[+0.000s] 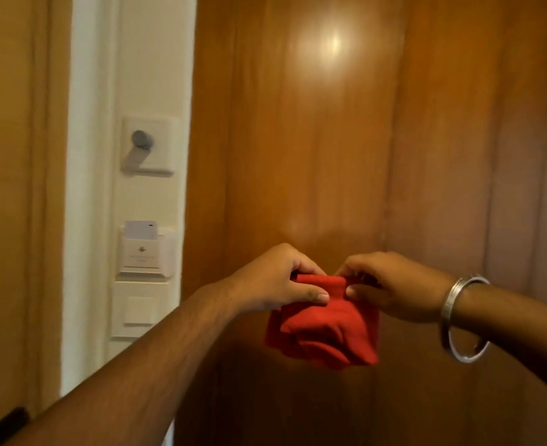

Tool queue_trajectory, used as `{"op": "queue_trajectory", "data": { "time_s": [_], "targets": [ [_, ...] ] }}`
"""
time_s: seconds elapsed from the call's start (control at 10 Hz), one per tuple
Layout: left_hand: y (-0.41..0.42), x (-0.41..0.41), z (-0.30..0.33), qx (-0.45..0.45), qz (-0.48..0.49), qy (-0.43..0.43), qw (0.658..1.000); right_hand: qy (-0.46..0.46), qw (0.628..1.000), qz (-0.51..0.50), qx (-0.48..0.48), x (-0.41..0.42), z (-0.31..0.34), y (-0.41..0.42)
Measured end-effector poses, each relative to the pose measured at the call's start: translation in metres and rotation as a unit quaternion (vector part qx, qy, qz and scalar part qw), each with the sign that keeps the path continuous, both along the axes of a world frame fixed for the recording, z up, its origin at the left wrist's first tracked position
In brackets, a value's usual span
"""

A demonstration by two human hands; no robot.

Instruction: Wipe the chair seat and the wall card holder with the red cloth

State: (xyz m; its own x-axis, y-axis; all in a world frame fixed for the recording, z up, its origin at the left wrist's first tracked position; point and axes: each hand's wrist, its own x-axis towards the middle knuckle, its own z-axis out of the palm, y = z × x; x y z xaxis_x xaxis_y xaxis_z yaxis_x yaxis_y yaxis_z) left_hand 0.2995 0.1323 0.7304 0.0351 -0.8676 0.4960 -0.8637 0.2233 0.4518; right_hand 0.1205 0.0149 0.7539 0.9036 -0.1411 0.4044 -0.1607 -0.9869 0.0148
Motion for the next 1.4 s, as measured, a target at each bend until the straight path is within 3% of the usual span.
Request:
{"op": "queue_trajectory", "data": {
  "time_s": [0.4,0.6,0.7,0.9,1.1,1.3,1.4],
  "targets": [
    [-0.16,-0.108,-0.028,0.034,-0.125,0.049,0.99,0.017,0.98,-0.197,-0.027,-0.142,-0.025,-0.101],
    [-0.237,-0.174,-0.114,0.079,-0.196,0.095,0.973,-0.007,0.944,-0.299,0.138,-0.21,-0.114,-0.15],
    [-0.26,-0.21,-0.19,0.128,-0.216,0.157,0.955,-0.046,0.906,-0.334,0.255,-0.244,-0.191,-0.16],
    [-0.262,-0.27,-0.392,0.311,-0.204,0.249,0.894,-0.043,0.784,-0.403,0.469,-0.303,-0.393,-0.144],
    [-0.203,-0.294,-0.588,0.486,-0.12,0.267,0.823,0.015,0.648,-0.457,0.609,-0.316,-0.601,-0.09],
    [-0.136,-0.281,-0.755,0.618,-0.078,0.215,0.752,0.041,0.518,-0.492,0.699,-0.31,-0.786,-0.014],
    [-0.135,-0.286,-0.787,0.6,-0.051,0.2,0.773,0.024,0.53,-0.515,0.673,-0.305,-0.827,-0.004]
  ]
}}
